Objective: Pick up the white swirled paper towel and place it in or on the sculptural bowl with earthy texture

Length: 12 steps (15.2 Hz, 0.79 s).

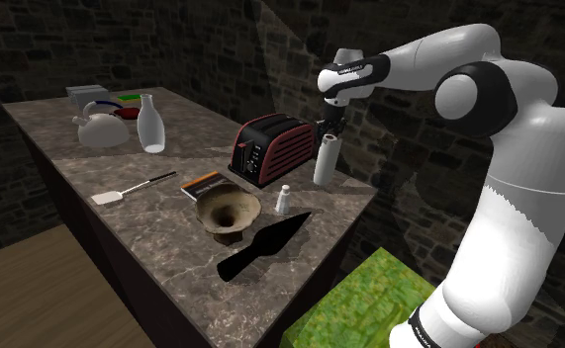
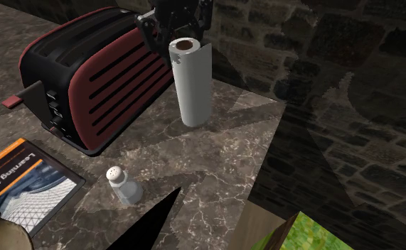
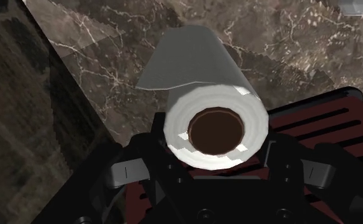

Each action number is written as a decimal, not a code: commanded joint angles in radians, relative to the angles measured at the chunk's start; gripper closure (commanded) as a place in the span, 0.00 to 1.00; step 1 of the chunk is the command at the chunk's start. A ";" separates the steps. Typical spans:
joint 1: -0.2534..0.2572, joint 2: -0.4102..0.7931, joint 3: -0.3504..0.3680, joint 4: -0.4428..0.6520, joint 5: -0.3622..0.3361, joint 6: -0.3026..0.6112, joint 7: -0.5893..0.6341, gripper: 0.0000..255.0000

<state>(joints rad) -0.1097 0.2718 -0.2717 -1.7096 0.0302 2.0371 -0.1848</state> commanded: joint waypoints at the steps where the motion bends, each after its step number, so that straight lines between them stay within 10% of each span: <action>1: 0.001 -0.007 -0.001 0.019 -0.002 -0.025 0.001 1.00; 12: -0.001 -0.025 -0.003 0.142 -0.008 -0.167 0.001 1.00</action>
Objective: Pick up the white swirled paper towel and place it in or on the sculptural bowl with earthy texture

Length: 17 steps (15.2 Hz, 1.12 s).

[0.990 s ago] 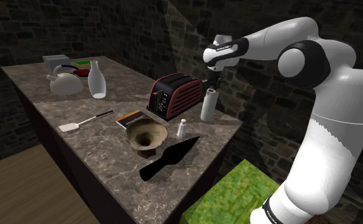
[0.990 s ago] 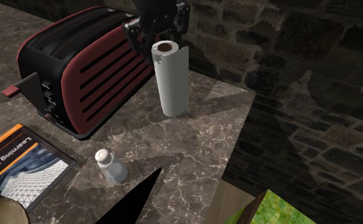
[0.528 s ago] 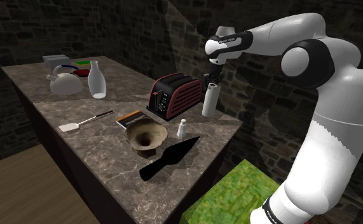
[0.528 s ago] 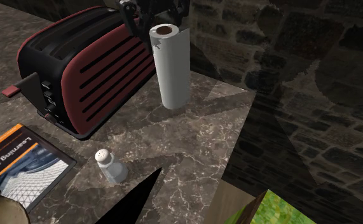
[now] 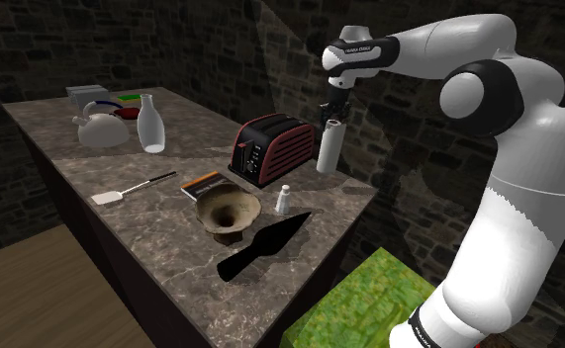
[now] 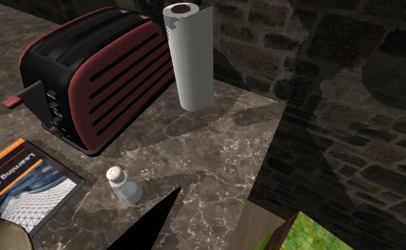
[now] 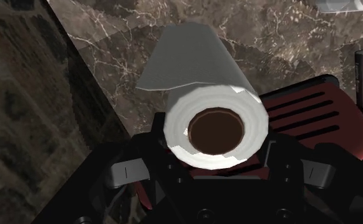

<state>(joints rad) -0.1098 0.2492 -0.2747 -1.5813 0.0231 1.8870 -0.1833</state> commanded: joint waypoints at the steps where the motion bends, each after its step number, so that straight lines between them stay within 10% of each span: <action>1: -0.001 -0.003 -0.001 0.026 -0.001 -0.030 -0.001 1.00; 17: -0.015 0.031 -0.004 0.290 0.009 -0.260 -0.011 1.00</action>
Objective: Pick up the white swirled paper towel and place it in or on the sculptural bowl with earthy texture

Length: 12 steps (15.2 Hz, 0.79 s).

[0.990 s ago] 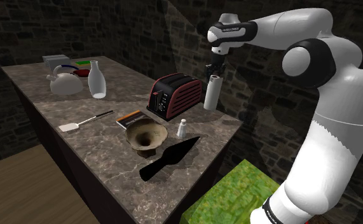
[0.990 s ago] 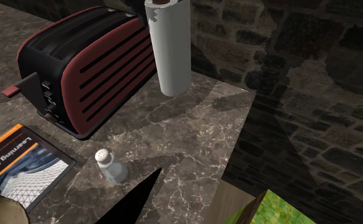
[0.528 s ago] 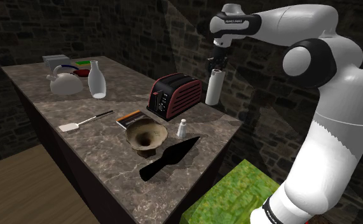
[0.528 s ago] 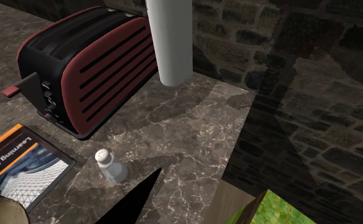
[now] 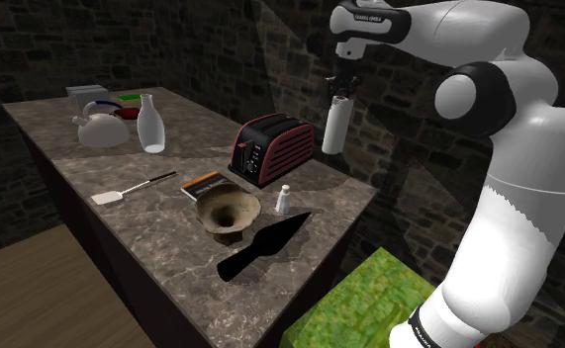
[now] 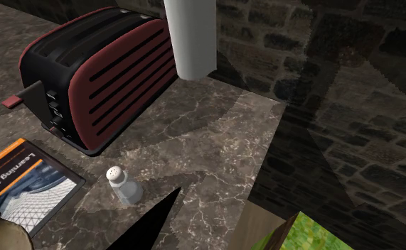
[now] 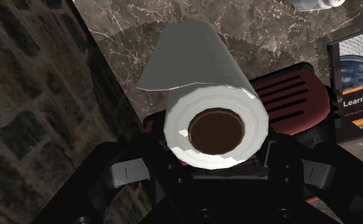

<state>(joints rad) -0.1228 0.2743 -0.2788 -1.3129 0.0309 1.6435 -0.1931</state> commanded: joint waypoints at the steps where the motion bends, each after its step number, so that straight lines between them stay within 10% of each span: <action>1: -0.003 0.010 -0.001 0.042 0.003 -0.032 -0.002 1.00; 12: 0.107 -0.079 0.049 0.021 -0.040 -0.103 0.150 1.00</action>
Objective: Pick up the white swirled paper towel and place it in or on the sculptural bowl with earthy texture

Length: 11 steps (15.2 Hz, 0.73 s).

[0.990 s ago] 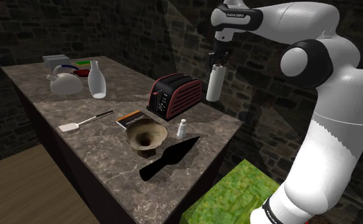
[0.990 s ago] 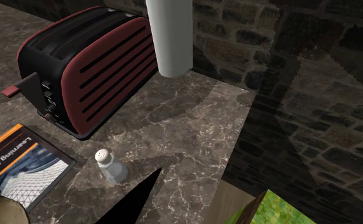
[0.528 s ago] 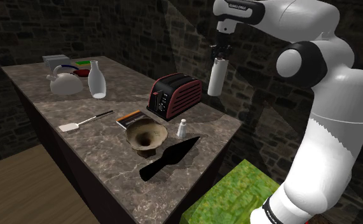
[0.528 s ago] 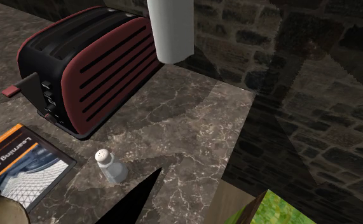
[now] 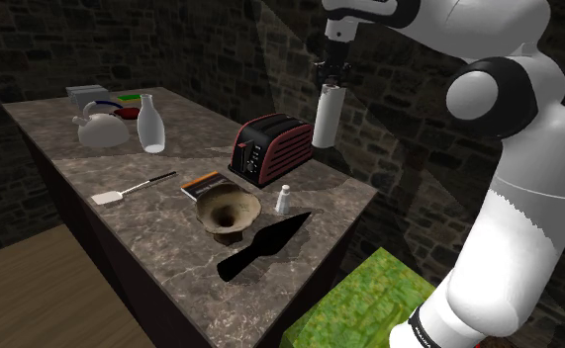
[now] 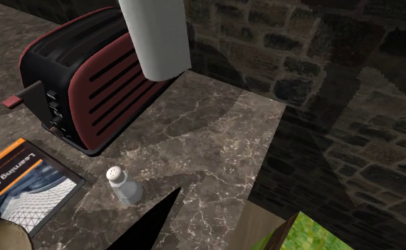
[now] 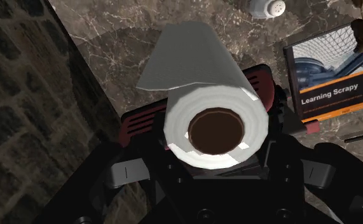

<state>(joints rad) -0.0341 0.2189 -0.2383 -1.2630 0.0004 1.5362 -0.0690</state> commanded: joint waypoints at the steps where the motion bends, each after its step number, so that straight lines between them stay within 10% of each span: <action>1: 0.034 -0.035 0.017 -0.037 -0.015 0.001 0.049 1.00; 11: 0.176 -0.083 0.111 -0.033 -0.050 -0.062 0.277 1.00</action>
<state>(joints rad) 0.1287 0.1411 -0.1363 -1.2993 -0.0463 1.4838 0.1847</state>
